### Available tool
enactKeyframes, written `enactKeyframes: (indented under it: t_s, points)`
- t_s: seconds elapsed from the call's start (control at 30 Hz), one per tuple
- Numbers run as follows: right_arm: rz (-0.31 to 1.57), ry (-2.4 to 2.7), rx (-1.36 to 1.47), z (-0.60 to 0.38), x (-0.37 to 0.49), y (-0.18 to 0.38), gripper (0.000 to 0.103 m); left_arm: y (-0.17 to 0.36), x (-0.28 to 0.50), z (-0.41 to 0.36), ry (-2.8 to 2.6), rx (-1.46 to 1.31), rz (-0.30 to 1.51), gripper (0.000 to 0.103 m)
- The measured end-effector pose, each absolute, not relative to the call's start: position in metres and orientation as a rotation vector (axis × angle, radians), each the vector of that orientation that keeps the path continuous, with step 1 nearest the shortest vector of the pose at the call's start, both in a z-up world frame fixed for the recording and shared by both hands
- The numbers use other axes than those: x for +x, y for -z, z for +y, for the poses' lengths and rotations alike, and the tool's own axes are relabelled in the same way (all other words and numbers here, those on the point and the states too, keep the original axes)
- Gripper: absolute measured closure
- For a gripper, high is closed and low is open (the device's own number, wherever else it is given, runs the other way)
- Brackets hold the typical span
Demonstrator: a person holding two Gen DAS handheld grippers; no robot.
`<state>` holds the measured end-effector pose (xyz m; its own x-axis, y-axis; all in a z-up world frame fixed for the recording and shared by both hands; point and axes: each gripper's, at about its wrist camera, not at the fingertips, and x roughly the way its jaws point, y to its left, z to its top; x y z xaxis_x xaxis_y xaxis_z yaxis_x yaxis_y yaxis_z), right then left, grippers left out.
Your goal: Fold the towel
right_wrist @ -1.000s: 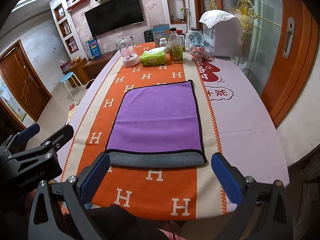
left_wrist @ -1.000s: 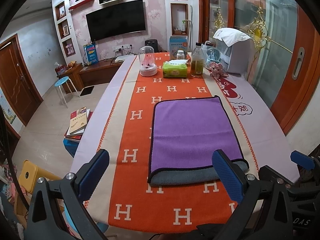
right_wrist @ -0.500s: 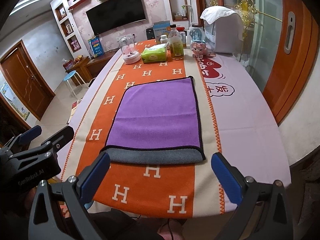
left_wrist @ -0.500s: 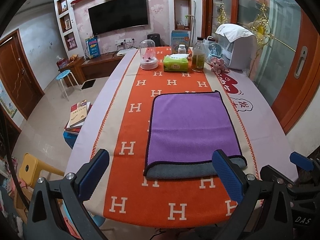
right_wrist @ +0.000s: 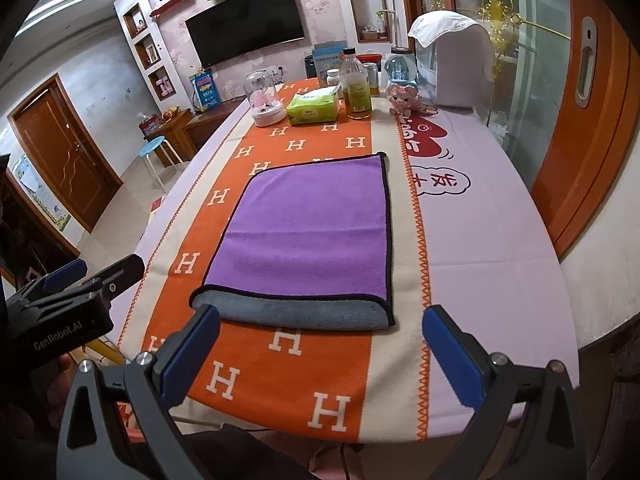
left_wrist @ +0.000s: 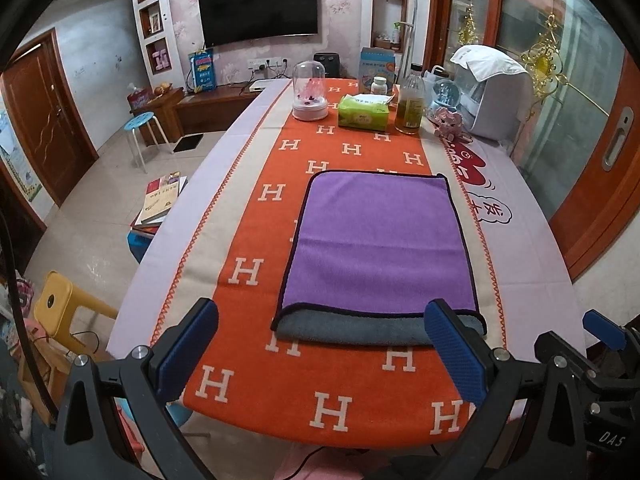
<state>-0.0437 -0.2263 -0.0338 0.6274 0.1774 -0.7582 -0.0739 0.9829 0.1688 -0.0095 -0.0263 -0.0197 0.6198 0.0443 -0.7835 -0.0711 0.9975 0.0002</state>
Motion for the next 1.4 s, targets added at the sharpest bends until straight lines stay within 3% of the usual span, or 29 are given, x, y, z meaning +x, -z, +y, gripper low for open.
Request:
enactKeyframes:
  t_s: [0.7, 1.27, 1.4]
  points:
    - [0.805, -0.208, 0.046, -0.246, -0.016, 0.057, 0.002, 0.044, 0.022, -0.011, 0.006, 0.01, 0.954, 0.001]
    - [0.873, -0.267, 0.031, -0.253, 0.012, 0.119, 0.002, 0.116, 0.091, 0.012, 0.119, 0.081, 1.124, 0.001]
    - [0.922, -0.262, 0.032, -0.254, 0.019, 0.136, 0.007, 0.138, 0.103, 0.018, 0.117, 0.084, 1.176, 0.001]
